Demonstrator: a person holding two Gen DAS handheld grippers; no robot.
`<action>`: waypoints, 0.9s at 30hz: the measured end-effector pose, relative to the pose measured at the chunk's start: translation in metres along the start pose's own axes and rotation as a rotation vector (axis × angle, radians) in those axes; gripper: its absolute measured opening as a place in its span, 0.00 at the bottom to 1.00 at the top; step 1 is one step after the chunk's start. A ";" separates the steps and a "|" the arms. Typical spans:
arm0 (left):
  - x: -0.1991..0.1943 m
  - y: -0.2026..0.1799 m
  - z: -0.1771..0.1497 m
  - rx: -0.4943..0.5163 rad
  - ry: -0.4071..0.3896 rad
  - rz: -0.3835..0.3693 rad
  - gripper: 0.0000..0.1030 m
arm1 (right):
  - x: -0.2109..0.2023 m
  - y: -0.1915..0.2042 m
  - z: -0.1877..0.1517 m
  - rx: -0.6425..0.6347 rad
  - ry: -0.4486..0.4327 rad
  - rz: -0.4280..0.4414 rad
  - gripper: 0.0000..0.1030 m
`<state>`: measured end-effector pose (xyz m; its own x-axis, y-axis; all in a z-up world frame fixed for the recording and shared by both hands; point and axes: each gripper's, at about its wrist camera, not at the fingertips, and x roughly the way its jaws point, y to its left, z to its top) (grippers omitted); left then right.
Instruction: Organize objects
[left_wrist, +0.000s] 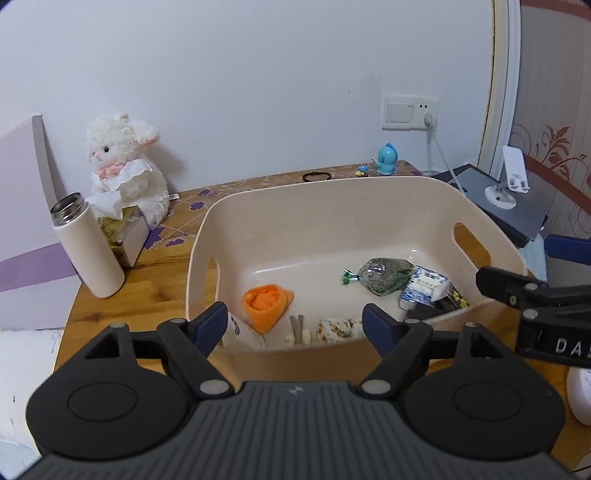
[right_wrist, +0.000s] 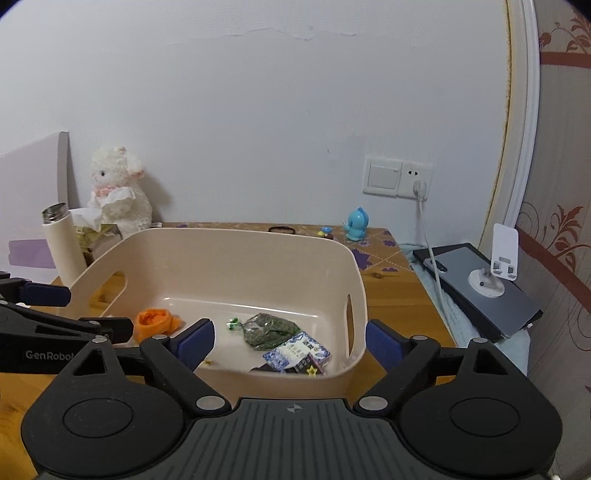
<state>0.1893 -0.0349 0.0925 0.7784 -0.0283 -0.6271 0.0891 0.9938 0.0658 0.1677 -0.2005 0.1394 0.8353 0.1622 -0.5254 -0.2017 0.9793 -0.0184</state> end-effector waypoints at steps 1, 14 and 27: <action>-0.006 0.000 -0.003 -0.002 -0.006 -0.005 0.80 | -0.005 0.001 -0.003 -0.003 -0.005 0.003 0.90; -0.067 -0.002 -0.045 -0.029 -0.057 -0.015 0.81 | -0.059 0.012 -0.034 -0.044 -0.039 0.016 0.93; -0.109 -0.001 -0.082 -0.050 -0.083 -0.013 0.81 | -0.104 0.025 -0.065 -0.025 -0.085 0.024 0.96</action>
<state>0.0530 -0.0242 0.0969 0.8264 -0.0479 -0.5611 0.0703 0.9974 0.0184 0.0421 -0.2011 0.1382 0.8703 0.1965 -0.4517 -0.2340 0.9718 -0.0280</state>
